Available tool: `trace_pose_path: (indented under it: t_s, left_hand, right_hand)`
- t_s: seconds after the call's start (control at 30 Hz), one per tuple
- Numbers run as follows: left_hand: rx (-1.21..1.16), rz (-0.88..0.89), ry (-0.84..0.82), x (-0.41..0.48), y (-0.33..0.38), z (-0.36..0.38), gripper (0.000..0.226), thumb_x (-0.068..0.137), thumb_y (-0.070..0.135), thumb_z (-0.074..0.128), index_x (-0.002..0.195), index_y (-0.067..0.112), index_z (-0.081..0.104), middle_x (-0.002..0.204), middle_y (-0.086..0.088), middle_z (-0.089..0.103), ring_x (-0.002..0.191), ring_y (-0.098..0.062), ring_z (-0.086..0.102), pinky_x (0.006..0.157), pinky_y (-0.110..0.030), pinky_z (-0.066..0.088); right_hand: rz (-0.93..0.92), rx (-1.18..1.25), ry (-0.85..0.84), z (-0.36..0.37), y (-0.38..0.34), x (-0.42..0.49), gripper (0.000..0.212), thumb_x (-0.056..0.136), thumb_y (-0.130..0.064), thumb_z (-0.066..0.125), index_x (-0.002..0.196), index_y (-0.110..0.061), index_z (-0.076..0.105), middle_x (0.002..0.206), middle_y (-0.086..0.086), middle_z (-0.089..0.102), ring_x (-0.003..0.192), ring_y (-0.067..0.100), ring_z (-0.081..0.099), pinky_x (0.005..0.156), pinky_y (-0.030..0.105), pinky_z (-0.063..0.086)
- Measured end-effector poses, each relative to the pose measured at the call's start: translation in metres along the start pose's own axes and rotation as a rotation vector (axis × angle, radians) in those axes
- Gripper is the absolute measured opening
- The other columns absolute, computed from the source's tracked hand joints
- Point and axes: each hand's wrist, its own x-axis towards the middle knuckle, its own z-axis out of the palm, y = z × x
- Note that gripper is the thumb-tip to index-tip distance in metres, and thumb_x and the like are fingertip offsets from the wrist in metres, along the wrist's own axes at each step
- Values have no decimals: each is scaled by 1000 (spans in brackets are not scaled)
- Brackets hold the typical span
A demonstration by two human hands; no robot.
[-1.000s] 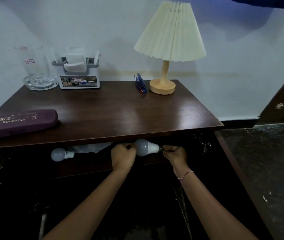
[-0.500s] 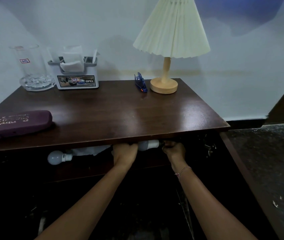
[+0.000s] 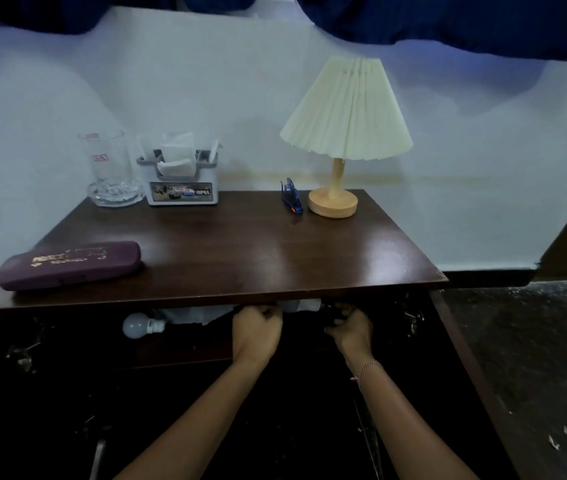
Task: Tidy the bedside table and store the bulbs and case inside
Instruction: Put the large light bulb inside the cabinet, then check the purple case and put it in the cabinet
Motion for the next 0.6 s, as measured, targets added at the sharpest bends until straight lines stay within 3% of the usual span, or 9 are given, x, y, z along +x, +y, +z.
trace_pose_path:
  t_s: [0.17,0.27,0.37,0.47,0.53,0.6]
  left_hand:
    - [94,22,-91,-26,4,-28,25,88,21,50,93,10,72,89,-9,72,84,-24,66,65,-22,40]
    - [108,40,-49,-44,9,-47,26,88,24,52,98,12,72,94,-8,73,90,-20,66,66,-19,39]
    - [126,56,-37,-58,15,-67,25,86,21,53,82,4,70,80,-14,71,79,-25,66,58,-22,35]
    - [135,104,-13,-70,16,-87,26,84,13,49,65,-3,57,63,-18,61,62,-25,58,53,-27,32]
    - [141,132,7,-75,13,-101,24,84,11,48,72,-3,63,75,-17,68,72,-22,63,61,-30,42]
    - [120,152,54,-75,6,-116,24,84,10,48,85,0,70,91,-10,73,87,-18,66,78,-31,51]
  right_hand:
    - [-69,-101,-81,-7,-13,-25,38,75,12,62,111,1,59,93,12,58,83,18,57,53,7,42]
    - [-96,-150,-146,-8,-25,-41,33,75,14,61,107,2,61,83,6,55,75,14,53,55,10,44]
    - [-199,-265,-219,-6,-33,-58,29,74,11,65,101,0,65,90,9,60,78,15,55,63,14,46]
    - [-279,-344,-303,2,-44,-75,25,74,5,68,98,-4,68,97,13,68,82,14,59,77,20,50]
    - [-322,-340,-343,10,-50,-89,21,75,5,67,94,-4,69,97,15,70,83,16,61,79,23,51]
    - [-375,-312,-360,20,-56,-104,19,75,5,67,86,-10,69,90,12,71,78,14,63,69,11,48]
